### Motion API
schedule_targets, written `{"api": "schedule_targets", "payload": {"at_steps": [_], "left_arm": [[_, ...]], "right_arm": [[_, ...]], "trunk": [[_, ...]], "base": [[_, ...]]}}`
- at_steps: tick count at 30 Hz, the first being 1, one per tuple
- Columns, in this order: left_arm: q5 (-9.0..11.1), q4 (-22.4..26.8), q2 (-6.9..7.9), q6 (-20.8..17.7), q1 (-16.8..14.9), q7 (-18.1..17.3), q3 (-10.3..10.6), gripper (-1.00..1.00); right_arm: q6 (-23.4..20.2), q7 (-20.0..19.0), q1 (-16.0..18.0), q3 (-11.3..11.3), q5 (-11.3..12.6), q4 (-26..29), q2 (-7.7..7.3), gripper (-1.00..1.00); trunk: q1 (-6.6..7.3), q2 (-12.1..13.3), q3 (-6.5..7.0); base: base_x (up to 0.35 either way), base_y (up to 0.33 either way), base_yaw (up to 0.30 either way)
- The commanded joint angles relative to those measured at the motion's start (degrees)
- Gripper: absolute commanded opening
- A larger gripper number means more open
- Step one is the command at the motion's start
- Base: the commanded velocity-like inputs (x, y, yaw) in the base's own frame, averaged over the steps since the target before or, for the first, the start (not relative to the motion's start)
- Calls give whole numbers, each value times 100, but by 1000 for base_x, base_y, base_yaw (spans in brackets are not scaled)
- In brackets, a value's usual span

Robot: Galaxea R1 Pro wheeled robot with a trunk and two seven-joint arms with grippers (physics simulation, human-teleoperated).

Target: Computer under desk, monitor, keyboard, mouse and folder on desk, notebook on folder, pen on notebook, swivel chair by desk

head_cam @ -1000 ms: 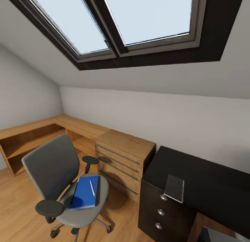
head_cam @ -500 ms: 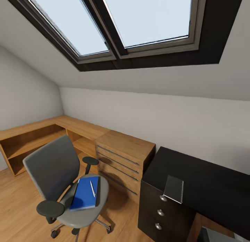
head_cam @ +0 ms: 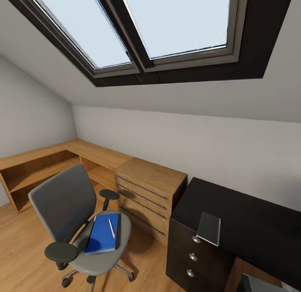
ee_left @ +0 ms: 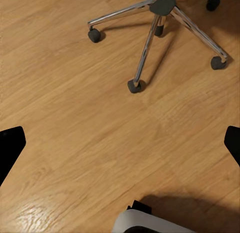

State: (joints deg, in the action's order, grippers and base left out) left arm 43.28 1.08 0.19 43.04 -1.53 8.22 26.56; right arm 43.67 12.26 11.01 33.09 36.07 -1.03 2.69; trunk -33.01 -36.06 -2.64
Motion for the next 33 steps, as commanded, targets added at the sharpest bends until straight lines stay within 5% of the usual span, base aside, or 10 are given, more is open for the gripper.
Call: {"api": "schedule_targets", "payload": {"at_steps": [1,12,33], "left_arm": [[-10,6,1,5,-3,59,49,100],[-18,6,-1,-5,-5,50,51,100],[-21,6,-7,-14,-2,50,59,100]], "right_arm": [[9,49,7,48,-3,-11,4,100],[9,49,7,48,-3,-11,4,100],[9,49,7,48,-3,-11,4,100]], "trunk": [[-2,-9,-11],[-2,-9,-11],[-2,-9,-11]], "base": [[0,0,0],[22,24,0],[137,189,0]]}}
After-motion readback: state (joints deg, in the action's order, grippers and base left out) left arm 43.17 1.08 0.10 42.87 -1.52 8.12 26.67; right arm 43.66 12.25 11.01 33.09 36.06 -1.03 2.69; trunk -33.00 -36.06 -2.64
